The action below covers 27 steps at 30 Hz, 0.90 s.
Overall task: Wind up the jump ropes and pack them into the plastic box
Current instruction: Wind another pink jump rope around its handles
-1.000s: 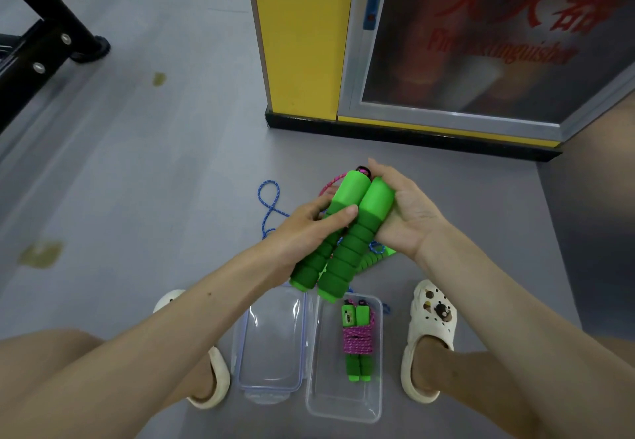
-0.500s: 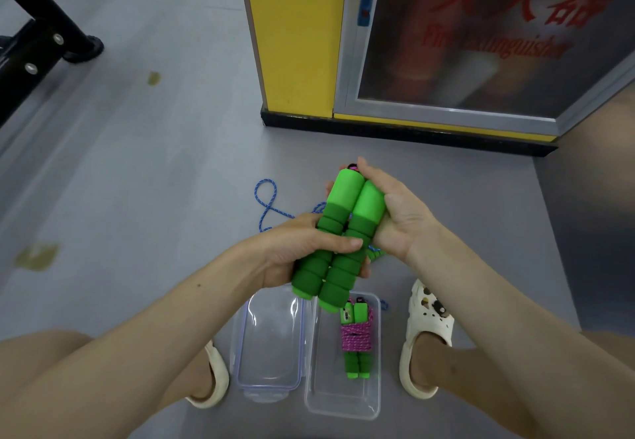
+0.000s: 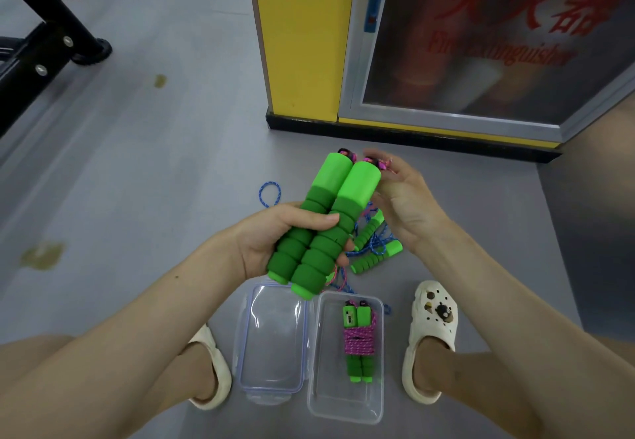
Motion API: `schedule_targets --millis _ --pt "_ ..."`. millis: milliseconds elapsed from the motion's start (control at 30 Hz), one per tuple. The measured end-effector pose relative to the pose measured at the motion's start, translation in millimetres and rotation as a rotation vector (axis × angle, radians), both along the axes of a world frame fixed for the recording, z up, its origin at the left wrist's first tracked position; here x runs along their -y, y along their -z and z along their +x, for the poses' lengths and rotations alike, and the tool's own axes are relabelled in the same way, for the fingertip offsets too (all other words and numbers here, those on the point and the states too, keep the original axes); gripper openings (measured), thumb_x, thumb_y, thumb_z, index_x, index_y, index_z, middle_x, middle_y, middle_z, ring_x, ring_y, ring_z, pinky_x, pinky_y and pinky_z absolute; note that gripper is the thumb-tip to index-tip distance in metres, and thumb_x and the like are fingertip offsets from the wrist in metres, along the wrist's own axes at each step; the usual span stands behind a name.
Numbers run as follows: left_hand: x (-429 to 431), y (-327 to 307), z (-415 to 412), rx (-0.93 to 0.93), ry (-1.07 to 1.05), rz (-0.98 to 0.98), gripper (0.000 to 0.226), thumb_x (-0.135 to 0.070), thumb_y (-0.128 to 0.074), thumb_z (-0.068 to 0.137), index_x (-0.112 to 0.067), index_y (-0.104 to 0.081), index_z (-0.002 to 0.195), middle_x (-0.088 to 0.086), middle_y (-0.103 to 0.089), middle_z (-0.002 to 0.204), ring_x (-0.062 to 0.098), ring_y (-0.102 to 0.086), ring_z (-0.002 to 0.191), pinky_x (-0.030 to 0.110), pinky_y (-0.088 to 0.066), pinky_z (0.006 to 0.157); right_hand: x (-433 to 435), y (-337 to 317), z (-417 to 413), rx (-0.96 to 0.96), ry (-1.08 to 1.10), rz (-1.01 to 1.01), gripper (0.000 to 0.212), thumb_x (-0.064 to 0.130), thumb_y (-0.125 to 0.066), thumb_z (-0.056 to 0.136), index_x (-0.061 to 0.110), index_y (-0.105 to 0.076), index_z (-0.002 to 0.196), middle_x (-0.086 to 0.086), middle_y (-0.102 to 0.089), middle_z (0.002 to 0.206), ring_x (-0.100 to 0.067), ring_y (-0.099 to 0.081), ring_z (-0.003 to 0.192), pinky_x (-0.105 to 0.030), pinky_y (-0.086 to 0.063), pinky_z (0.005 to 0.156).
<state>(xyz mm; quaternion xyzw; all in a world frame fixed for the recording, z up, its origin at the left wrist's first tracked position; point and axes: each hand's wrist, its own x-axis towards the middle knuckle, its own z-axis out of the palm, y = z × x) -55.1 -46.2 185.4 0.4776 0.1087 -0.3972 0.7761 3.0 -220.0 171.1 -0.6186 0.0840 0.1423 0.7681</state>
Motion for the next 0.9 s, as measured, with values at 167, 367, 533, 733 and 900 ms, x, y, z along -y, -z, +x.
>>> schedule_targets --millis 167,367,533,733,900 --pt "1.3 3.4 -5.7 -0.029 0.056 -0.117 0.033 -0.017 -0.087 0.056 -0.007 -0.075 0.085 0.018 -0.069 0.081 0.028 -0.068 0.066 0.034 -0.057 0.064 -8.2 0.9 -9.3 0.002 -0.274 -0.056 0.026 -0.002 -0.060 0.085 0.000 -0.061 0.111 -0.013 -0.066 0.098 -0.024 -0.062 0.093 -0.040 -0.050 0.086" --pt "1.6 -0.3 -6.1 -0.040 -0.076 -0.011 0.010 -0.006 -0.063 0.076 -0.004 -0.071 0.083 0.018 -0.068 0.077 0.026 -0.067 0.060 0.032 -0.057 0.060 -10.4 4.4 -6.7 0.092 -0.275 -0.666 0.004 -0.003 -0.058 0.083 -0.005 -0.057 0.080 -0.013 -0.054 0.069 -0.019 -0.048 0.065 -0.027 -0.037 0.054" --pt "5.0 -5.6 -7.8 -0.027 -0.114 0.020 0.019 -0.014 -0.056 0.075 -0.003 -0.065 0.087 0.014 -0.069 0.074 0.023 -0.067 0.057 0.030 -0.056 0.056 -10.8 3.6 -14.5 0.330 -0.254 -1.023 0.012 0.004 -0.053 0.086 0.011 -0.050 0.076 -0.001 -0.045 0.064 -0.028 -0.044 0.068 -0.033 -0.023 0.051" --pt "3.2 -12.2 -1.1 -0.023 -0.223 0.018 0.021 -0.014 -0.057 0.074 -0.002 -0.063 0.091 0.014 -0.069 0.073 0.022 -0.068 0.057 0.027 -0.057 0.053 -4.1 0.1 -3.5 0.357 -0.212 -0.749 0.020 0.009 -0.052 0.095 0.009 -0.070 0.104 -0.007 -0.056 0.087 -0.009 -0.053 0.081 -0.019 -0.040 0.074" --pt "-0.8 -17.2 3.6 -0.046 -0.274 0.023 0.024 -0.014 -0.056 0.074 0.000 -0.061 0.093 0.015 -0.068 0.072 0.023 -0.067 0.055 0.026 -0.054 0.049 -0.6 -4.0 -1.5 0.050 -0.186 -0.224 0.021 0.003 -0.049 0.096 0.009 -0.066 0.106 -0.008 -0.060 0.077 -0.010 -0.057 0.060 -0.023 -0.054 0.064"
